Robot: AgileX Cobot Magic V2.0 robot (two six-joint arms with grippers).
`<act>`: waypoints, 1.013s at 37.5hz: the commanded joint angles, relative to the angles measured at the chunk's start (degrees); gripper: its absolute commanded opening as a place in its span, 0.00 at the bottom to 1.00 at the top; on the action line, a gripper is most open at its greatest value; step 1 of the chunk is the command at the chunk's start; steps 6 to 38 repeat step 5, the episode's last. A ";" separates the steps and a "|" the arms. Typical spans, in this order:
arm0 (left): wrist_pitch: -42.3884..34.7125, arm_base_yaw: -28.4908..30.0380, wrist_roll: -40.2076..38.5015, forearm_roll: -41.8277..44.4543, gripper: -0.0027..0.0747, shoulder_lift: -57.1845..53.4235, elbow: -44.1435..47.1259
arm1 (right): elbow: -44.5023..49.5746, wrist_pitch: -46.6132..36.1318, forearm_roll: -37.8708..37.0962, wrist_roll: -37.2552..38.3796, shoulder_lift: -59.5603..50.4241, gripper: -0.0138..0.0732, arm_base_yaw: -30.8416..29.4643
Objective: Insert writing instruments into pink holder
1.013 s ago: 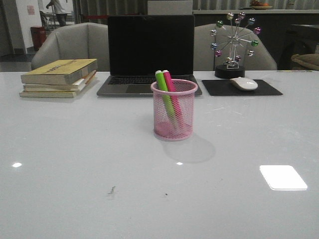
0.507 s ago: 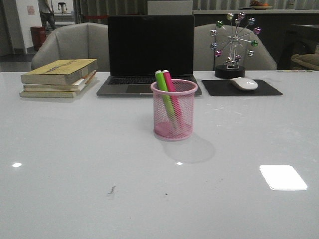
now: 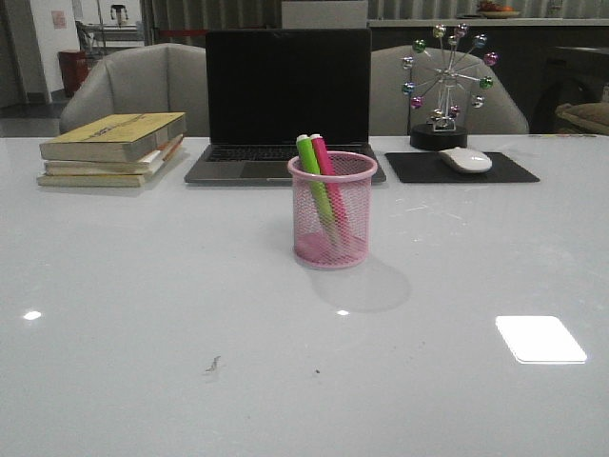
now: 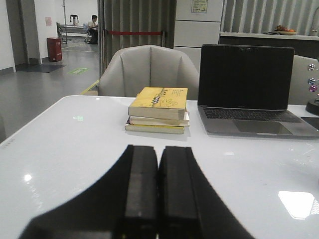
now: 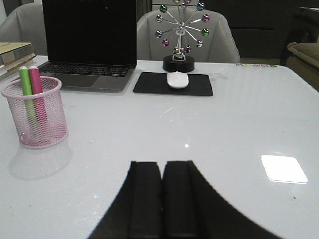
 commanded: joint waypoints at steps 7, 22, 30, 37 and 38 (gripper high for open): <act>-4.62 0.09 -0.55 -0.35 0.15 -1.18 0.30 | 0.01 -5.10 0.06 -0.51 -0.98 0.18 -0.29; -4.62 0.09 -0.55 -0.35 0.15 -1.18 0.30 | 0.01 -5.10 0.06 -0.51 -0.98 0.18 -0.29; -4.62 0.09 -0.55 -0.35 0.15 -1.18 0.30 | 0.01 -5.10 0.06 -0.51 -0.98 0.18 -0.29; -4.62 0.09 -0.55 -0.35 0.15 -1.18 0.30 | 0.01 -5.10 0.06 -0.51 -0.98 0.18 -0.29; -4.62 0.09 -0.55 -0.35 0.15 -1.18 0.30 | 0.01 -5.10 0.06 -0.51 -0.98 0.18 -0.29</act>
